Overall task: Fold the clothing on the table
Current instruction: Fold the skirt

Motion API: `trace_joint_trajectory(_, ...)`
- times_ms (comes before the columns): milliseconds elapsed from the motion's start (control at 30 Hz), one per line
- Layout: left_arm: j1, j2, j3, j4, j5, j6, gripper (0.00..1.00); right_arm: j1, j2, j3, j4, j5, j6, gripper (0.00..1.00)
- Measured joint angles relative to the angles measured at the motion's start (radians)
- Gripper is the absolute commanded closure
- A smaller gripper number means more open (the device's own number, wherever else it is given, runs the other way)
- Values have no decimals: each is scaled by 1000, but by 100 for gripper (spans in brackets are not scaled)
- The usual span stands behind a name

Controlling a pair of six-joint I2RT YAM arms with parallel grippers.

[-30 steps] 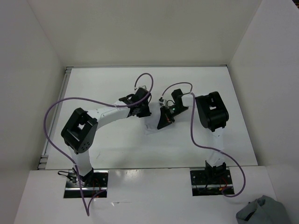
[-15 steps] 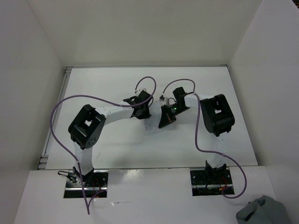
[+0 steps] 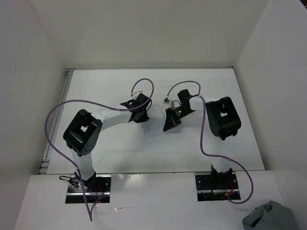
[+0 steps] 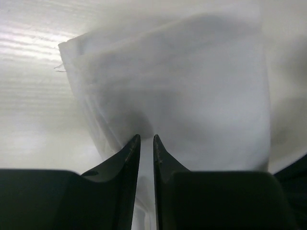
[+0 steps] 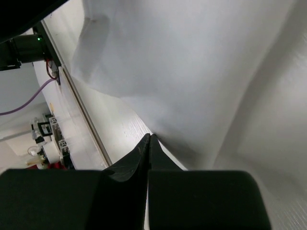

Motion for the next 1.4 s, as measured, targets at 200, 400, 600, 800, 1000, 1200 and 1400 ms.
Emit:
trace_joint_trajectory(200,-28,-198,-73,-28,-9,16,72,-7,0,0,5,0,-13,100)
trace_joint_trajectory(400,-71,-430,-161,24,25,86,38,-33,-25,2,-8,40,-47,62)
trace_joint_trajectory(600,-78,-468,-153,-68,0,163,1,-73,-216,32,-30,216,-69,5)
trace_joint_trajectory(800,-77,-482,-108,-211,-50,165,1,-133,-452,36,-35,445,-72,1)
trace_joint_trajectory(1000,-77,-654,-180,-207,-39,164,1,-229,-634,-82,-34,456,-66,1)
trace_joint_trajectory(1200,-78,-728,-185,-233,-42,163,1,-384,-678,-139,-34,299,-113,10)
trace_joint_trajectory(1400,-82,-944,-192,-307,-95,166,1,-374,-712,-199,-38,147,-153,10)
